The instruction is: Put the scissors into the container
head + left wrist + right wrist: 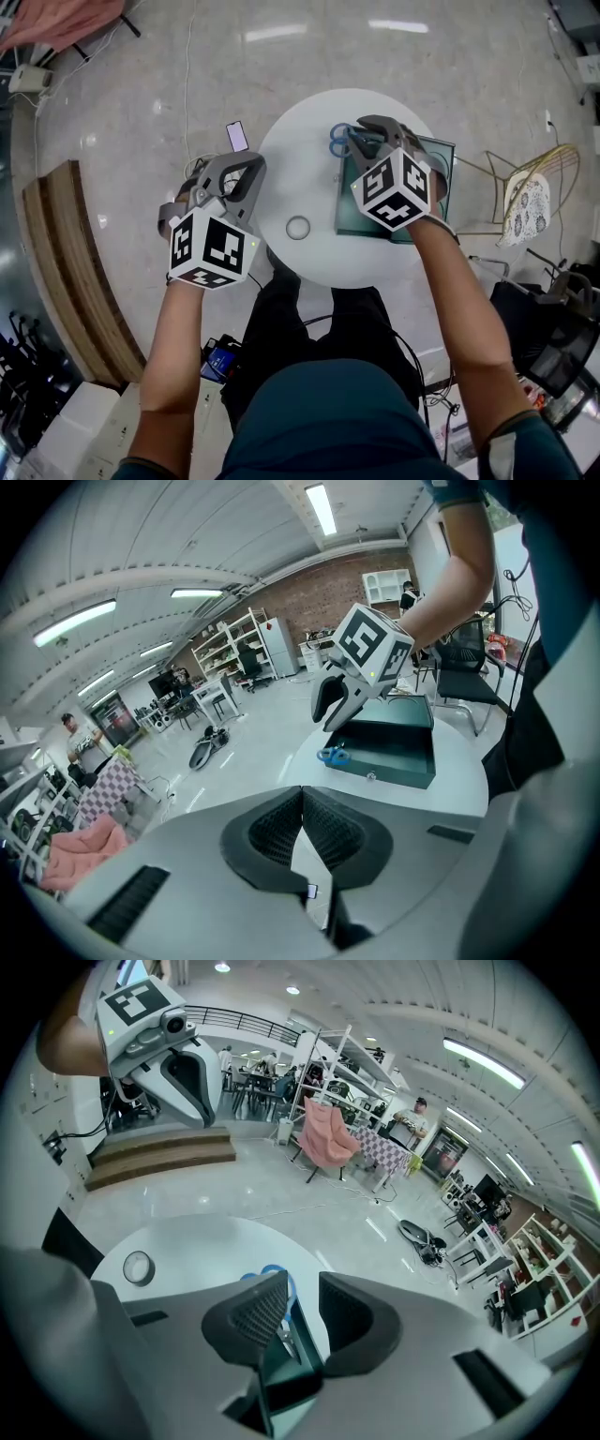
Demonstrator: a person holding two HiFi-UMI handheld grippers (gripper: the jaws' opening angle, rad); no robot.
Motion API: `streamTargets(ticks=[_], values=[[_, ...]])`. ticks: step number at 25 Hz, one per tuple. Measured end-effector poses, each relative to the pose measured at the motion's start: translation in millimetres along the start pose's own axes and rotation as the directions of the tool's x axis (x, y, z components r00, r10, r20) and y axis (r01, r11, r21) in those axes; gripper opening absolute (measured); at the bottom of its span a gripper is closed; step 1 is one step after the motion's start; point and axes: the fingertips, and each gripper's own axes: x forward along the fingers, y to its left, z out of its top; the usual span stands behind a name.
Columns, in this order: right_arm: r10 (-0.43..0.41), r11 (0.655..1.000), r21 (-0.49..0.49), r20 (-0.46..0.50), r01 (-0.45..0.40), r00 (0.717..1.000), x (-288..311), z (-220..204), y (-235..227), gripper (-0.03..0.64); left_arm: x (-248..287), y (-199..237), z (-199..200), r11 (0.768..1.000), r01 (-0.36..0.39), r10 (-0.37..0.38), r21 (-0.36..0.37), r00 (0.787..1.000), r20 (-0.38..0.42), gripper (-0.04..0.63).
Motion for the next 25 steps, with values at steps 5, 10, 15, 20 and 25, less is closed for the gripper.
streamTargets(ticks=[5,10,15,20,25], values=[[-0.004,1.0,0.004,-0.001,0.004,1.0,-8,8,-3,0.115,-10,4,-1,1.0,-0.003,0.003,-0.006,1.0,-0.004,0.018],[-0.013,1.0,0.007,-0.003,0.013,1.0,-15,15,-6,0.114,-19,9,-1,1.0,-0.006,0.006,-0.007,1.0,-0.004,0.018],[-0.025,1.0,0.019,-0.001,0.025,1.0,-31,23,-12,0.114,-33,16,11,1.0,-0.016,0.016,-0.004,1.0,0.004,0.018],[-0.044,0.999,0.026,0.0,0.044,0.999,-53,34,-19,0.112,-54,24,21,1.0,-0.031,0.031,0.0,0.999,0.012,0.018],[-0.072,0.997,0.033,0.012,0.072,0.997,-84,45,-30,0.112,-80,27,33,0.999,-0.043,0.043,0.002,0.999,0.018,0.018]])
